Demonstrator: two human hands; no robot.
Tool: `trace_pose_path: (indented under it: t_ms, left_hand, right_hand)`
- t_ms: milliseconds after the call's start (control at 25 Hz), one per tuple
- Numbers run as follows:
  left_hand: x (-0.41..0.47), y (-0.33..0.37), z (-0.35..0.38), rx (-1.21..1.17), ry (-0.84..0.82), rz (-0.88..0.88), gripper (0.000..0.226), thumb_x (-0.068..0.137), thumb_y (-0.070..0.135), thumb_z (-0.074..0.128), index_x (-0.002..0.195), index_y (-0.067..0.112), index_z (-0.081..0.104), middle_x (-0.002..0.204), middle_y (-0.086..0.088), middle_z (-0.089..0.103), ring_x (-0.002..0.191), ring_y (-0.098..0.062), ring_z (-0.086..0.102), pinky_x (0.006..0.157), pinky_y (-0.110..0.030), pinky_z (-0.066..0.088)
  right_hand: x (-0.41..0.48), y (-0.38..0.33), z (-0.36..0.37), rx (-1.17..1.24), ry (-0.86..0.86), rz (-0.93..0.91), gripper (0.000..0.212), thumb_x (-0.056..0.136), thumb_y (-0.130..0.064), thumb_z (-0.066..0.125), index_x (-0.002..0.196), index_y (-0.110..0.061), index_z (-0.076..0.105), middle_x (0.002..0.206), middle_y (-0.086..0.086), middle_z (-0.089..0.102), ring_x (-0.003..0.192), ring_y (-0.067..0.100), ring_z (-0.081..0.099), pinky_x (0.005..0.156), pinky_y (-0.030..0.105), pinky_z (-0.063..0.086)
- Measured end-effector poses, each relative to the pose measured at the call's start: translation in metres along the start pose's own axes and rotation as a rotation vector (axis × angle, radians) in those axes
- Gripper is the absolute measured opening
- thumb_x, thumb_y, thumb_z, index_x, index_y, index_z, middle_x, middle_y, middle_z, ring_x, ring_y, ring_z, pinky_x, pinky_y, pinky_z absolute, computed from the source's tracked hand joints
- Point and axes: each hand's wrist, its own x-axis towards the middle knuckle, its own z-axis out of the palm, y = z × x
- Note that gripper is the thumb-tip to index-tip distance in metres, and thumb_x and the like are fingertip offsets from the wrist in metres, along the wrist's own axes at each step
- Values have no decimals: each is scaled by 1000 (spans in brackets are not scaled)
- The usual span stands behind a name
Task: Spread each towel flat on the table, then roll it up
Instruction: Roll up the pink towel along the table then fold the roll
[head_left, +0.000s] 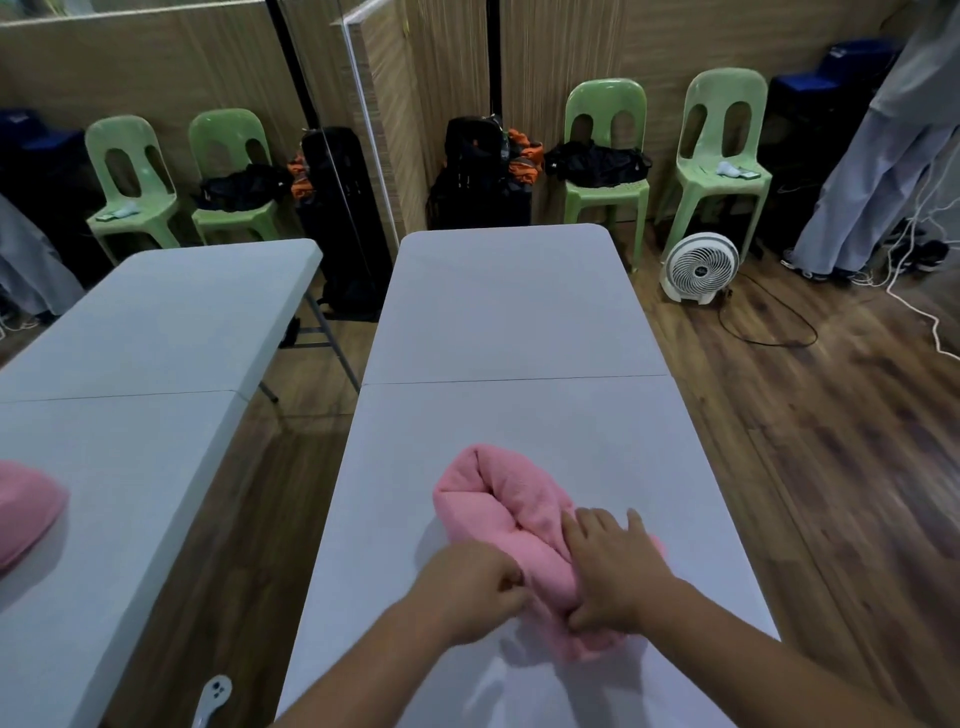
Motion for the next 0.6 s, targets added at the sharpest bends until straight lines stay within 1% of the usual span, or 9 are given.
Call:
trace_pose_path:
  t_ms: [40, 80, 120, 200, 240, 320, 360, 440, 600]
  left_hand:
    - [1, -15, -5, 253, 91, 144, 32, 79, 46, 54, 99, 25, 67, 104, 1, 68, 96, -21, 60, 73, -33, 47]
    - [4, -28, -10, 446, 165, 235, 51, 73, 55, 53, 118, 33, 61, 127, 0, 61, 116, -23, 53, 91, -39, 47]
    - [6, -37, -14, 550, 186, 246, 77, 66, 64, 52, 138, 39, 44, 151, -4, 41, 137, -29, 36, 109, -52, 37]
    - [14, -49, -22, 538, 68, 121, 116, 58, 71, 63, 153, 43, 2, 166, -4, -5, 149, -36, -1, 114, -65, 13]
    - [19, -53, -23, 486, 5, 38, 128, 56, 69, 70, 152, 43, -10, 165, -2, -11, 148, -37, -2, 112, -66, 19]
    - [24, -53, -17, 453, -7, -52, 129, 57, 64, 74, 151, 42, -11, 161, -3, 8, 136, -36, 23, 96, -54, 43]
    - [27, -51, -13, 482, 31, -58, 122, 59, 61, 71, 152, 40, -6, 153, -2, 22, 125, -32, 32, 85, -46, 48]
    - [28, -48, -11, 477, 118, -75, 106, 62, 59, 63, 151, 35, 9, 137, 2, 37, 110, -26, 38, 73, -38, 47]
    - [33, -31, -39, 423, 261, -20, 87, 60, 61, 57, 139, 36, 32, 124, 7, 43, 103, -24, 38, 67, -38, 48]
  right_hand:
    - [3, 4, 0, -36, 7, -37, 118, 54, -69, 63, 147, -19, 12, 147, 7, 33, 133, 31, 31, 109, 63, 19]
    - [6, 6, -2, -75, 13, -75, 124, 50, -69, 68, 148, -21, 9, 151, 7, 28, 136, 32, 28, 108, 64, 18]
    - [10, 9, -5, -118, 7, -104, 130, 46, -70, 72, 148, -25, 5, 154, 6, 23, 139, 33, 24, 108, 64, 17]
    - [17, 11, -12, -153, -16, -124, 134, 42, -68, 79, 147, -35, 2, 156, 7, 15, 141, 38, 19, 108, 65, 14]
    - [20, 12, -14, -137, -26, -111, 132, 42, -64, 82, 145, -40, 3, 153, 8, 19, 137, 39, 24, 107, 64, 16]
    - [24, 12, -14, -89, -28, -64, 126, 44, -57, 85, 142, -45, 7, 139, 7, 35, 120, 36, 40, 101, 57, 27]
    - [24, 14, -14, -65, -23, -51, 122, 47, -53, 86, 142, -46, 9, 133, 6, 40, 114, 33, 44, 97, 53, 32]
    - [24, 18, -15, -17, -11, -41, 117, 51, -48, 85, 142, -46, 12, 128, 4, 44, 110, 30, 46, 92, 49, 36]
    - [12, 42, -42, 18, 91, 24, 120, 48, -44, 86, 143, -48, 13, 125, -2, 46, 107, 26, 47, 88, 45, 36]
